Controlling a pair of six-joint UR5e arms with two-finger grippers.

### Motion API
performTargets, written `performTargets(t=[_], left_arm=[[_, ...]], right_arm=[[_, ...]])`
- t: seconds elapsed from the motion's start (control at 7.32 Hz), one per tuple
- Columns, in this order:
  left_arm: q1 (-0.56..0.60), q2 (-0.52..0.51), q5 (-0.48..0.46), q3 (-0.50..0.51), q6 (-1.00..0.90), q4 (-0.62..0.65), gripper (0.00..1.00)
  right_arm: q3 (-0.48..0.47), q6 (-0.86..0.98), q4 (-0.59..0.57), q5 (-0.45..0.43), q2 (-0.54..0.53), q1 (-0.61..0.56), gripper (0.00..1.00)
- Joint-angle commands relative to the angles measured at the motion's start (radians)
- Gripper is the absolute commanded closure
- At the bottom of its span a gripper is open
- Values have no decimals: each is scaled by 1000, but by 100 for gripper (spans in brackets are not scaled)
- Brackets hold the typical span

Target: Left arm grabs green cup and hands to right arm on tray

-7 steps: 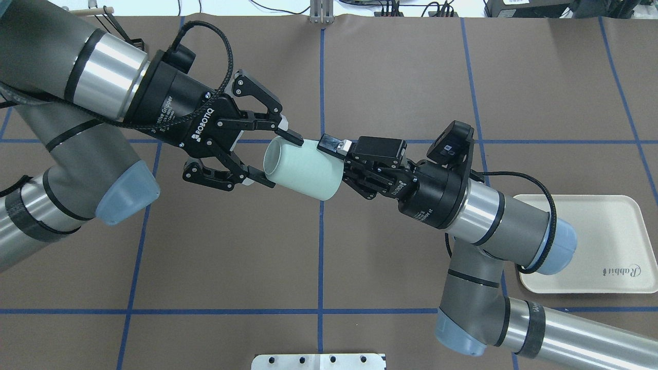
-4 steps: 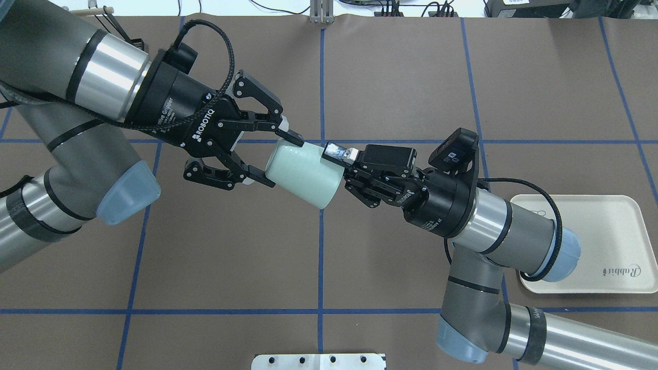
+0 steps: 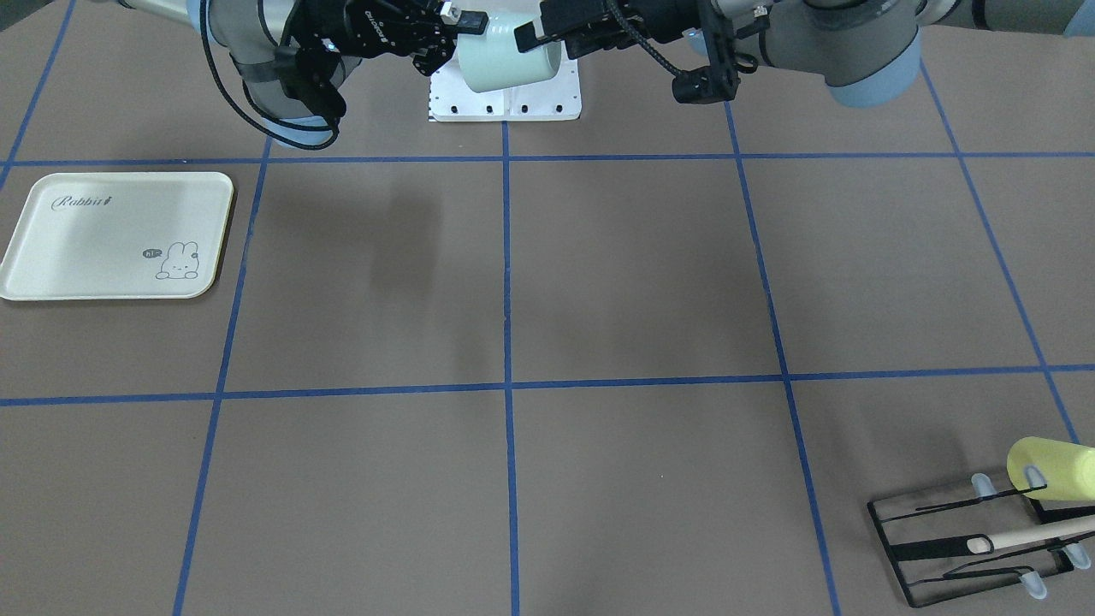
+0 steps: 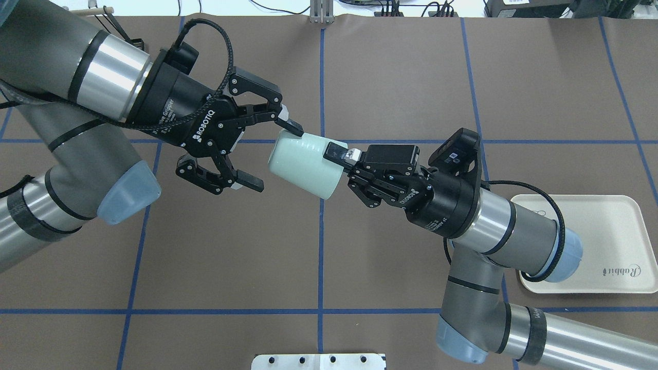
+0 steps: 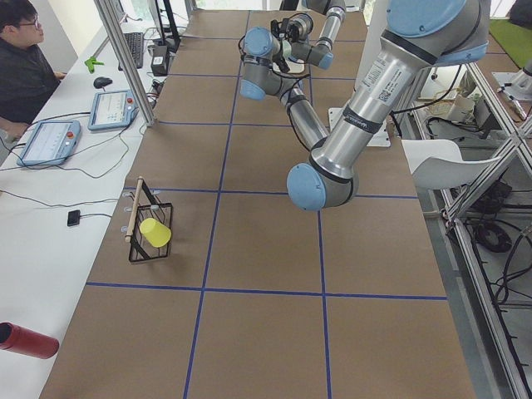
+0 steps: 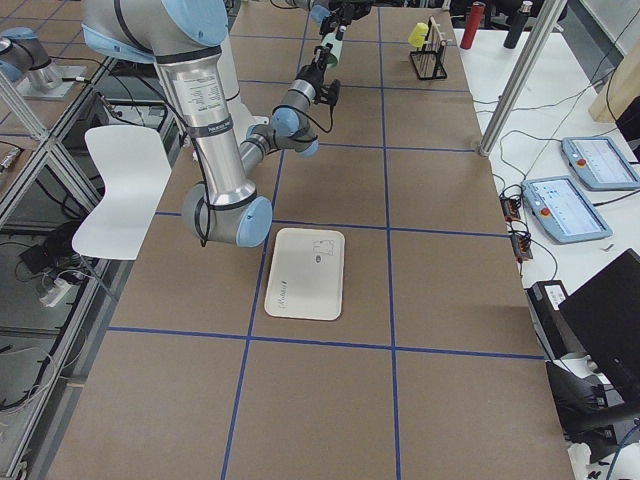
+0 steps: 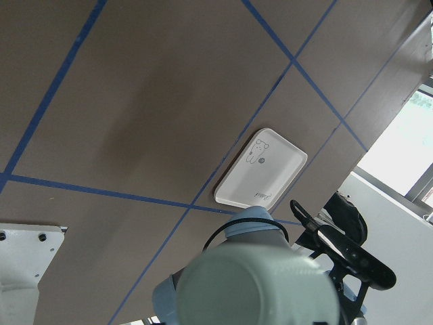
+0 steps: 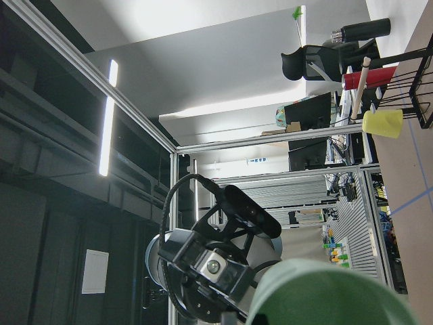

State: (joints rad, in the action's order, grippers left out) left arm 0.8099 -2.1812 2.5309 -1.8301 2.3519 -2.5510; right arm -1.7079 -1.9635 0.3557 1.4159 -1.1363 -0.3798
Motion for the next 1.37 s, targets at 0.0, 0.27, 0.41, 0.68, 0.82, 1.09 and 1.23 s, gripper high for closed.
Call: performTargets(t=[0.0,0.27,0.41,0.68,0.82,1.09,1.23], left_arm=[[2,-3,0,-1,0,-3,0],[9,-3,-1,0,-3,-3,0],[15,-3,-1,-1,-3,-3,0],[23,-3,-15,-5,-75,-6,0],[38,6,-27,-3,-238,5,0],[133,81,-26,-5,-348,8,0],[194,125,-14,-9,-427,8,0]], right_arm=[[1,-12,0,0,-8,-2,100],[2,-12,0,6,-45,-7,100],[7,-6,-20,15,-69,-25,100],[14,-5,-192,164,-105,-139,100],[10,3,-339,307,-105,-236,100],[7,75,-553,586,-102,-423,100],[2,154,-664,697,-103,-509,100]])
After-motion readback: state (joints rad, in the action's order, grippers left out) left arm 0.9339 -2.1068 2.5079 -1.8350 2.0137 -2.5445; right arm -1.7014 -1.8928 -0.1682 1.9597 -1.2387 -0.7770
